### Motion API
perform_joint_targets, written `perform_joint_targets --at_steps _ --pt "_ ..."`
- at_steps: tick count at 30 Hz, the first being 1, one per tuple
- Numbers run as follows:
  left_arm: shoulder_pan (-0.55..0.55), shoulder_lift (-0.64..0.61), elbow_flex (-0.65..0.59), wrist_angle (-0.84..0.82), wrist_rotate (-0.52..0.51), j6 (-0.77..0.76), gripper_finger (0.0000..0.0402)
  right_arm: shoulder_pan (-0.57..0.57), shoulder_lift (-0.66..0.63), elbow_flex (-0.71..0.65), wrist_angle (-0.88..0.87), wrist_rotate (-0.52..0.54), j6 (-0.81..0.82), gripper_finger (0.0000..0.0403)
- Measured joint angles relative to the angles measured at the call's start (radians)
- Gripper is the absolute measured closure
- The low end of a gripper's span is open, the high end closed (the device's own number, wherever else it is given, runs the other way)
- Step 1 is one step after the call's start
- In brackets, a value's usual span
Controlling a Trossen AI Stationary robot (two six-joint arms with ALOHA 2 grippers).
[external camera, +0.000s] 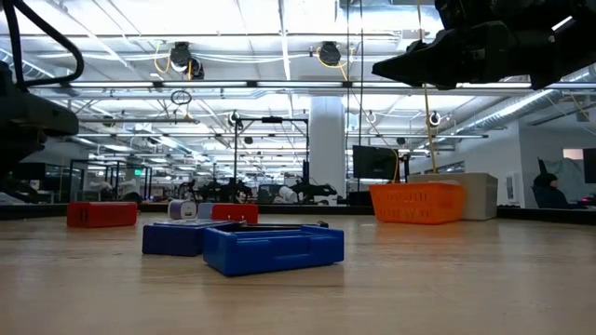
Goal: Pick & Place Office items
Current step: Put the pink charger adapter into the orange bin
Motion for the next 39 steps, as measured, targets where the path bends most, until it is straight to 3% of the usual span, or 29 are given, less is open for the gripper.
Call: perform_joint_targets --at_steps 7,15,20,25,31,35,39 --pt "-0.013 0.001 -0.002 0.009 0.024 0.003 0.0161 0.0 0.0 0.0 0.0 0.0 0.0 0.0242" --pt "-0.029 0.001 -0.002 -0.004 -0.032 0.004 0.0249 0.0 0.0 0.0 0.0 0.0 0.0 0.0242" --pt "-0.031 0.001 -0.002 -0.01 -0.073 0.124 0.0247 0.0 0.0 0.0 0.03 0.0 0.0 0.0242" --pt "-0.036 0.004 -0.006 -0.022 -0.274 0.251 0.0209 0.0 0.0 0.0 0.144 0.0 0.001 0.0242" --pt "-0.033 0.003 -0.006 0.125 -0.558 0.504 0.0252 0.0 0.0 0.0 0.171 0.0 0.001 0.0242" --pt "-0.014 0.003 -0.005 0.282 -0.653 0.73 0.0252 0.0 0.0 0.0 0.171 0.0 0.002 0.0242" --pt "0.009 0.002 -0.005 0.461 -0.685 0.956 0.0251 0.0 0.0 0.0 0.166 -0.002 0.056 0.0242"
